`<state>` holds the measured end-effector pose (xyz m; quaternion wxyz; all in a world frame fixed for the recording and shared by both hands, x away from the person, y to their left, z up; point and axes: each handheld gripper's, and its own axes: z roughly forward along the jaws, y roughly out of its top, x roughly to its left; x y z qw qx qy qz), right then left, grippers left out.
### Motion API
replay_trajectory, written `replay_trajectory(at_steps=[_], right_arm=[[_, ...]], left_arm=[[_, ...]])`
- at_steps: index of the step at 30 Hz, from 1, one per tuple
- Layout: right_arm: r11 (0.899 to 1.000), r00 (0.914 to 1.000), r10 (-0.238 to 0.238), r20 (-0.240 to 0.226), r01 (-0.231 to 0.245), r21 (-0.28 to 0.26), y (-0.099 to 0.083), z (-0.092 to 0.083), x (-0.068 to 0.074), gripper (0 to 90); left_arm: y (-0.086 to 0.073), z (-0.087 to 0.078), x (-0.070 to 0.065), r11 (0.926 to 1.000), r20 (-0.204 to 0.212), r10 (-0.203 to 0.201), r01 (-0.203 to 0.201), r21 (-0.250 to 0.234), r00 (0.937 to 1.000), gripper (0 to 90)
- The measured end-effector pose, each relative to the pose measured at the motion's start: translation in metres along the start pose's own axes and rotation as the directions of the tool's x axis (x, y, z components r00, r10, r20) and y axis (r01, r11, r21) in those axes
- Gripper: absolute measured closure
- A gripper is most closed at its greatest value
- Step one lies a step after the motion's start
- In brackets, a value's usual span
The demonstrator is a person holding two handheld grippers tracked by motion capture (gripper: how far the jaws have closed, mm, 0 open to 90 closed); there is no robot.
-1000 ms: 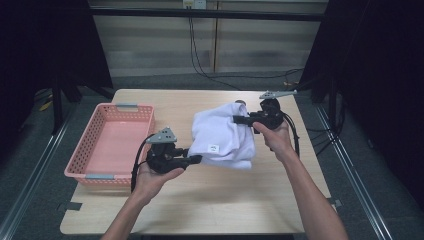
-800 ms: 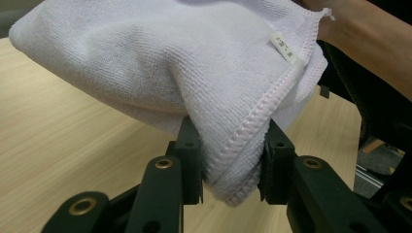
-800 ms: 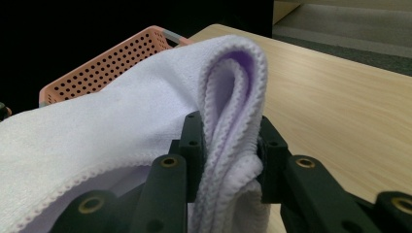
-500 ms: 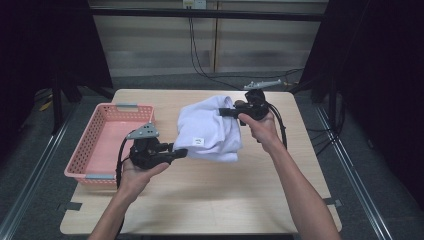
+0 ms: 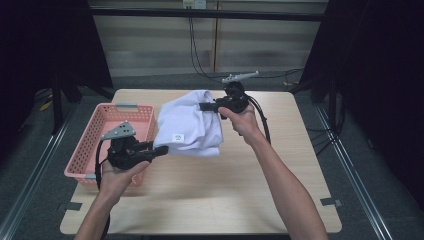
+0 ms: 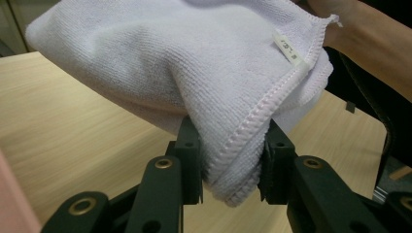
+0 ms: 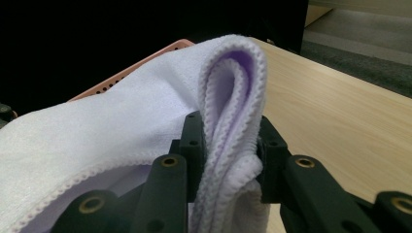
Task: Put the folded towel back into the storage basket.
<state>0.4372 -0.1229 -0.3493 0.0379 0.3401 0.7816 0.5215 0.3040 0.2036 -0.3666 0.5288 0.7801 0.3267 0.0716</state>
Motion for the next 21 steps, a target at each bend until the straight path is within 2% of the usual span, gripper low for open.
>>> replay_trajectory(at_steps=[5, 11, 13, 21], right_arm=[[1.000, 0.9999, -0.009, -0.009, 0.009, -0.005, 0.009, 0.011, 0.009, 71.1], [1.000, 0.9998, -0.006, -0.020, 0.006, -0.012, 0.018, 0.023, 0.015, 71.1], [1.000, 0.9996, -0.015, -0.025, 0.015, 0.000, 0.022, 0.032, 0.017, 71.1], [1.000, 0.9992, -0.007, -0.038, 0.008, 0.013, 0.028, 0.055, 0.022, 71.1]], left_arm=[[-0.003, -0.010, 0.006, 0.9997, -0.009, -0.015, 0.015, -0.020, 0.9999, 67.6], [-0.001, -0.025, 0.015, 0.9994, -0.042, -0.016, 0.014, -0.033, 0.9990, 67.6], [-0.001, -0.030, 0.019, 0.9997, -0.066, -0.012, 0.011, -0.021, 0.9978, 67.5], [-0.004, -0.045, 0.031, 0.9987, -0.093, -0.037, 0.034, -0.038, 0.9949, 67.6]])
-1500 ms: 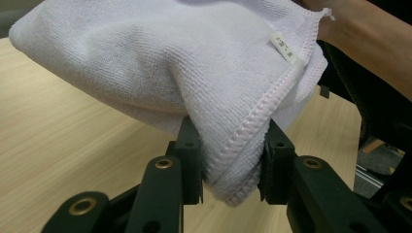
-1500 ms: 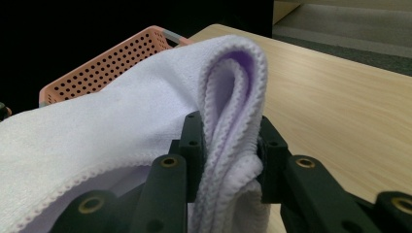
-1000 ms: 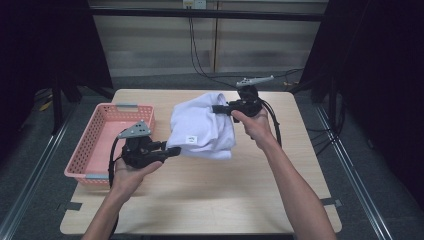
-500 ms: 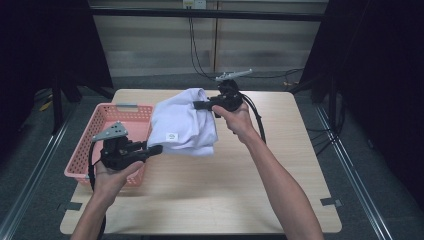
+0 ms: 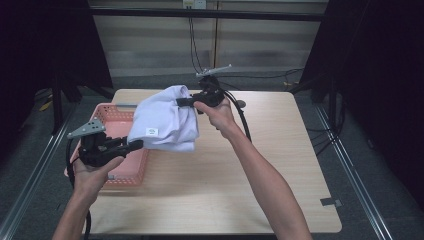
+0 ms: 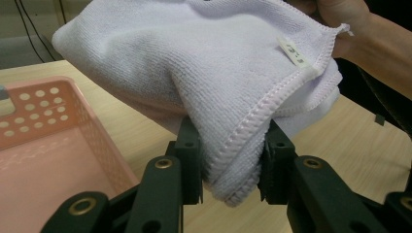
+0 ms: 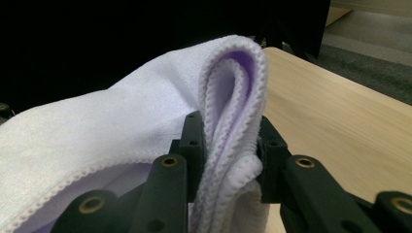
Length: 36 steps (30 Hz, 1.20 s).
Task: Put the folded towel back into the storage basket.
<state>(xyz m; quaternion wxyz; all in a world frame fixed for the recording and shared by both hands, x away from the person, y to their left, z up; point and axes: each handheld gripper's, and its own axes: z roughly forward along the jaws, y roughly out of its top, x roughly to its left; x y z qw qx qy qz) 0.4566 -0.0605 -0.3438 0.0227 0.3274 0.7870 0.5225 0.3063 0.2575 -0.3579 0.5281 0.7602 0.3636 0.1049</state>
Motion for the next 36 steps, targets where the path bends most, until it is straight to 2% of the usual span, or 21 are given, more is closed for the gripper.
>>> replay_trajectory(at_steps=[6, 10, 20, 28, 32, 33, 36], right_arm=[[1.000, 1.0000, 0.004, -0.005, -0.004, 0.002, 0.007, 0.011, 0.006, 71.2], [1.000, 0.9999, -0.011, -0.006, 0.011, 0.013, 0.017, 0.027, 0.018, 71.1], [0.999, 0.9989, -0.024, -0.040, 0.026, 0.037, 0.029, 0.062, 0.035, 71.2], [0.999, 0.9977, -0.022, -0.063, 0.025, 0.047, 0.040, 0.092, 0.051, 71.2], [0.998, 0.9962, -0.027, -0.083, 0.031, 0.050, 0.042, 0.112, 0.059, 71.2], [0.998, 0.9963, -0.021, -0.083, 0.025, 0.050, 0.042, 0.116, 0.061, 71.2], [0.998, 0.9964, -0.017, -0.083, 0.022, 0.058, 0.041, 0.130, 0.066, 71.2]], left_arm=[[-0.002, -0.013, 0.007, 0.9999, -0.025, -0.009, 0.008, -0.010, 0.9997, 67.7], [-0.006, -0.026, 0.017, 0.9995, -0.063, -0.029, 0.028, -0.013, 0.9976, 67.7], [-0.014, -0.057, 0.035, 0.9978, -0.110, -0.059, 0.056, -0.035, 0.9921, 67.8], [-0.022, -0.083, 0.050, 0.9954, -0.156, -0.090, 0.083, -0.048, 0.9837, 67.8], [-0.029, -0.096, 0.057, 0.9929, -0.187, -0.115, 0.108, -0.049, 0.9756, 67.8], [-0.030, -0.098, 0.060, 0.9935, -0.194, -0.112, 0.105, -0.044, 0.9746, 67.8], [-0.036, -0.105, 0.068, 0.9904, -0.217, -0.137, 0.129, -0.048, 0.9666, 67.9]])
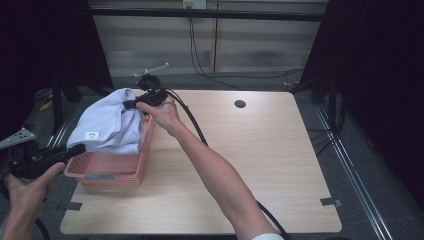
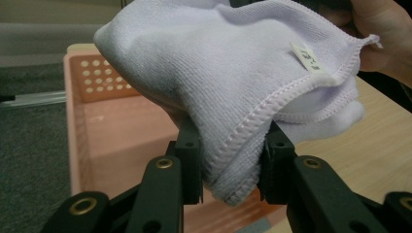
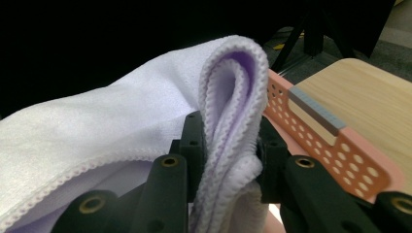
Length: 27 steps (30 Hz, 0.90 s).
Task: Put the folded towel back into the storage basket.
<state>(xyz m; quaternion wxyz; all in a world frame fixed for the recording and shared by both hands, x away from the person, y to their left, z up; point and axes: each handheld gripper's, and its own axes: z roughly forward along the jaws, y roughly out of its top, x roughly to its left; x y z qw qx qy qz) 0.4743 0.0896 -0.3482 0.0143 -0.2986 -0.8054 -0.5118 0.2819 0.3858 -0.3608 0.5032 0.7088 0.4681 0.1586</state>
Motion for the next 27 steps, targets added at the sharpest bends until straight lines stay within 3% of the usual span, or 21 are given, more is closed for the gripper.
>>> replay_trajectory(at_steps=[4, 10, 16, 27], right_arm=[[1.000, 0.9998, 0.019, -0.008, -0.019, 0.004, -0.006, 0.016, 0.002, 71.2], [0.998, 0.9985, 0.049, 0.024, -0.050, 0.045, -0.022, 0.039, 0.000, 71.2], [0.996, 0.9971, 0.070, 0.028, -0.072, 0.044, -0.034, 0.051, -0.003, 71.1], [0.991, 0.9907, 0.117, 0.069, -0.121, 0.060, -0.058, 0.069, -0.017, 70.6]], left_arm=[[-0.015, 0.000, 0.012, 0.9998, -0.025, -0.020, 0.020, -0.002, 0.9995, 68.1], [-0.032, 0.006, 0.030, 0.9973, -0.045, -0.067, 0.068, 0.028, 0.9967, 68.2], [-0.040, 0.011, 0.034, 0.9956, -0.059, -0.064, 0.068, 0.064, 0.9962, 68.1], [-0.052, 0.033, 0.039, 0.9862, -0.087, -0.070, 0.082, 0.144, 0.9937, 66.1]])
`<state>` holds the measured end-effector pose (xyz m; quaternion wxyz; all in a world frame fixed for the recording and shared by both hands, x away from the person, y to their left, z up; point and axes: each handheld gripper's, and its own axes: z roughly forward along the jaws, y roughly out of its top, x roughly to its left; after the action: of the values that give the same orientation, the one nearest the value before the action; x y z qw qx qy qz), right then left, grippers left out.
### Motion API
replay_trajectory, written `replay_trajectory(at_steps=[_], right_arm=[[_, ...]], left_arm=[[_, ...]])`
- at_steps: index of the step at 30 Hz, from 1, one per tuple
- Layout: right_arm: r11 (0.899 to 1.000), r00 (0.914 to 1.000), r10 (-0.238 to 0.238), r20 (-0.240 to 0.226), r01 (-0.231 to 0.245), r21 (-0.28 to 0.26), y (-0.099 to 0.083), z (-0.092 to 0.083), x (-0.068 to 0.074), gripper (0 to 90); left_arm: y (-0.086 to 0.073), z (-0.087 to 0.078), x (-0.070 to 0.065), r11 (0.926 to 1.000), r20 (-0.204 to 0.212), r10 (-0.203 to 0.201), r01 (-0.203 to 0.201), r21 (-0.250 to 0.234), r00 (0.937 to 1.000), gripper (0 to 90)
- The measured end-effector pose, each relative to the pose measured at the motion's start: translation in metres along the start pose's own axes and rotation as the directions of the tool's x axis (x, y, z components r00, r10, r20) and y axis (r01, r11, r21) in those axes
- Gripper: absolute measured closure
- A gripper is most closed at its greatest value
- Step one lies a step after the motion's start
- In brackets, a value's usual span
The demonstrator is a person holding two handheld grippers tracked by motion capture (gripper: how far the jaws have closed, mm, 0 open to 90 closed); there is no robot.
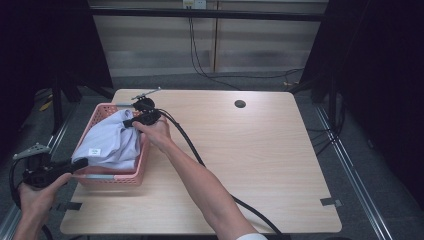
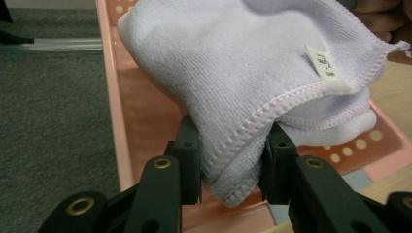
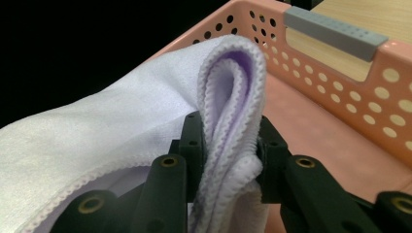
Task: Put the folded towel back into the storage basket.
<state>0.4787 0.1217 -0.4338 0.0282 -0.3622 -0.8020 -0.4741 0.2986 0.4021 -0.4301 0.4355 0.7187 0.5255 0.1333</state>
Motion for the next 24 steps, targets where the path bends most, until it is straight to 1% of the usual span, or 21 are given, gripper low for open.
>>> replay_trajectory(at_steps=[2, 4, 5, 6, 7, 8, 9, 10, 11, 13, 14, 15, 17, 18, 20, 22, 24], right_arm=[[1.000, 1.0000, 0.005, 0.007, -0.005, 0.006, -0.002, 0.002, -0.002, 70.0], [1.000, 0.9999, 0.001, 0.016, -0.001, 0.011, -0.004, 0.004, -0.005, 69.0], [1.000, 0.9998, -0.002, 0.020, 0.002, 0.018, -0.005, 0.005, -0.005, 67.4], [1.000, 0.9998, -0.002, 0.020, 0.002, 0.018, -0.005, 0.005, -0.005, 67.4], [1.000, 0.9989, -0.009, 0.046, 0.008, 0.019, -0.006, 0.004, -0.009, 57.8], [1.000, 0.9982, -0.006, 0.060, 0.005, 0.018, -0.006, 0.004, -0.011, 53.1], [1.000, 0.9972, -0.009, 0.075, 0.009, 0.011, -0.006, 0.003, -0.012, 49.4], [1.000, 0.9970, -0.008, 0.077, 0.007, 0.011, -0.005, 0.001, -0.014, 48.1], [1.000, 0.9969, -0.012, 0.078, 0.012, 0.003, -0.004, -0.001, -0.016, 46.5], [1.000, 0.9968, -0.014, 0.079, 0.014, -0.003, -0.002, -0.004, -0.017, 42.8], [1.000, 0.9957, -0.022, 0.090, 0.022, -0.004, -0.001, -0.006, -0.018, 41.5], [1.000, 0.9959, -0.022, 0.088, 0.023, -0.007, 0.000, -0.007, -0.018, 41.5], [0.999, 0.9961, -0.033, 0.082, 0.034, -0.011, 0.001, -0.012, -0.019, 40.3], [0.999, 0.9969, -0.038, 0.069, 0.039, -0.014, 0.001, -0.015, -0.019, 39.7], [0.998, 0.9967, -0.056, 0.058, 0.057, -0.010, 0.001, -0.019, -0.019, 38.6], [0.998, 0.9972, -0.068, 0.033, 0.068, -0.016, 0.000, -0.028, -0.021, 37.3], [0.996, 0.9963, -0.082, 0.026, 0.083, -0.017, -0.002, -0.036, -0.023, 36.7]], left_arm=[[0.000, 0.003, 0.001, 0.9999, -0.002, -0.002, 0.002, 0.016, 1.0000, 65.7], [0.001, 0.007, -0.001, 0.9995, -0.009, 0.007, -0.006, 0.031, 0.9999, 64.2], [0.001, 0.009, -0.003, 0.9989, -0.016, 0.020, -0.019, 0.043, 0.9997, 62.6], [0.001, 0.009, -0.003, 0.9989, -0.016, 0.020, -0.019, 0.043, 0.9997, 54.6], [0.002, 0.008, -0.005, 0.9981, -0.012, 0.040, -0.039, 0.047, 0.9991, 51.8], [0.002, 0.008, -0.006, 0.9973, -0.012, 0.048, -0.047, 0.057, 0.9988, 49.4], [0.002, 0.007, -0.008, 0.9967, -0.025, 0.054, -0.053, 0.061, 0.9982, 46.2], [0.001, 0.006, -0.011, 0.9969, -0.026, 0.054, -0.052, 0.059, 0.9982, 41.9], [0.001, 0.003, -0.012, 0.9958, -0.009, 0.065, -0.065, 0.065, 0.9978, 38.2], [0.002, 0.000, -0.014, 0.9949, -0.021, 0.080, -0.079, 0.063, 0.9966, 35.6], [0.004, -0.002, -0.016, 0.9952, -0.018, 0.081, -0.080, 0.056, 0.9966, 32.9], [0.004, -0.005, -0.017, 0.9958, -0.018, 0.081, -0.080, 0.043, 0.9965, 32.6], [0.007, -0.008, -0.021, 0.9968, -0.003, 0.079, -0.079, 0.017, 0.9969, 32.3], [0.008, -0.008, -0.022, 0.9969, -0.004, 0.078, -0.078, 0.011, 0.9970, 32.6], [0.009, -0.006, -0.026, 0.9973, -0.011, 0.073, -0.073, 0.008, 0.9973, 32.9], [0.011, -0.001, -0.029, 0.9978, -0.013, 0.066, -0.066, 0.003, 0.9978, 33.3], [0.012, 0.002, -0.032, 0.9979, -0.016, 0.065, -0.065, -0.002, 0.9978, 33.2]])
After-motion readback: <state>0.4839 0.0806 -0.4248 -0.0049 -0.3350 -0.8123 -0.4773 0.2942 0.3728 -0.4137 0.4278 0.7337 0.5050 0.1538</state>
